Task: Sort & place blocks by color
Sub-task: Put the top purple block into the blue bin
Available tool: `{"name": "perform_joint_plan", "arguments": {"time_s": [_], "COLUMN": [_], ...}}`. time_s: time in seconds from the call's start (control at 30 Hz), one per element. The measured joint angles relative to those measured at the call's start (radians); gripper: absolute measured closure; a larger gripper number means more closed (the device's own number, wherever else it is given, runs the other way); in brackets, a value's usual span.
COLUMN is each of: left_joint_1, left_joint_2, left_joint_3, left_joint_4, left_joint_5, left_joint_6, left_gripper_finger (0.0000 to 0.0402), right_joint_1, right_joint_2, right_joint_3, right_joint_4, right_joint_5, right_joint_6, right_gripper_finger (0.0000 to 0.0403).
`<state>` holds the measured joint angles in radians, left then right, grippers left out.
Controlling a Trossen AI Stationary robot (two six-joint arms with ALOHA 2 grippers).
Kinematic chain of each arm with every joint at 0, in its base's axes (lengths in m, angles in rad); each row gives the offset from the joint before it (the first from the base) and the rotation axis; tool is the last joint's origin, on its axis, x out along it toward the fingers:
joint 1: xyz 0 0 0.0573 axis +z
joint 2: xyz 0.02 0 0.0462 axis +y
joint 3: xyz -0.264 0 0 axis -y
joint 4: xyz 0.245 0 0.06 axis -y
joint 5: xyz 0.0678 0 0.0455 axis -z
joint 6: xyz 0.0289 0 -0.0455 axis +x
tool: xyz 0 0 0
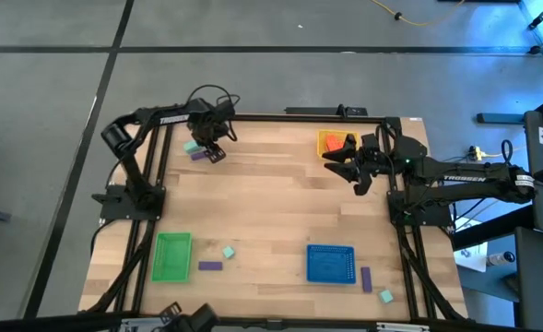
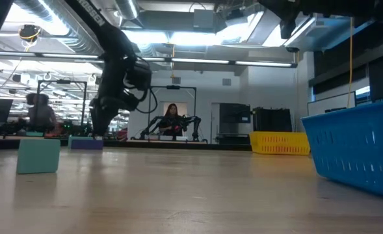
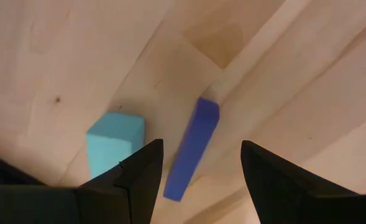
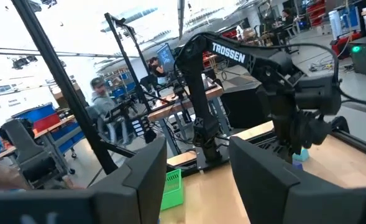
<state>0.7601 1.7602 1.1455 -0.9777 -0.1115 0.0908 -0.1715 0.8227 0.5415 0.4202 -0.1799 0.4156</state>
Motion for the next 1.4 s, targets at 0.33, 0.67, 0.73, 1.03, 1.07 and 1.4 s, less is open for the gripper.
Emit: {"name": "perform_joint_plan", "arguments": {"time_s": [0.33,0.67,0.73,1.03,1.07,1.4], "left_joint_1": [0.000,0.000,0.000,0.000,0.000,-0.012], "left_joint_2": [0.067,0.087,0.087,0.087,0.087,0.023], "left_joint_3": [0.000,0.000,0.000,0.000,0.000,0.000], "left_joint_4": [0.039,0.044,0.044,0.039,0.034,0.021], "left_joint_5": [0.000,0.001,0.001,0.024,0.024,0.129], "left_joint_6": [0.047,0.053,0.053,0.053,0.052,-0.016], "left_gripper_finger": [0.0193,0.0208,0.0217,0.0307,0.0319,0.0360], "right_joint_1": [0.000,0.000,0.000,0.000,0.000,0.000], "right_joint_2": [0.000,0.000,0.000,0.000,0.000,0.000], "right_joint_3": [0.000,0.000,0.000,0.000,0.000,0.000], "right_joint_4": [0.000,-0.004,-0.004,-0.017,-0.022,-0.051], "right_joint_5": [0.003,0.003,0.003,0.003,0.003,0.003], "right_joint_6": [0.001,-0.001,-0.001,0.002,0.003,0.025], "right_gripper_finger": [0.0225,0.0225,0.0225,0.0225,0.0225,0.0225]}}
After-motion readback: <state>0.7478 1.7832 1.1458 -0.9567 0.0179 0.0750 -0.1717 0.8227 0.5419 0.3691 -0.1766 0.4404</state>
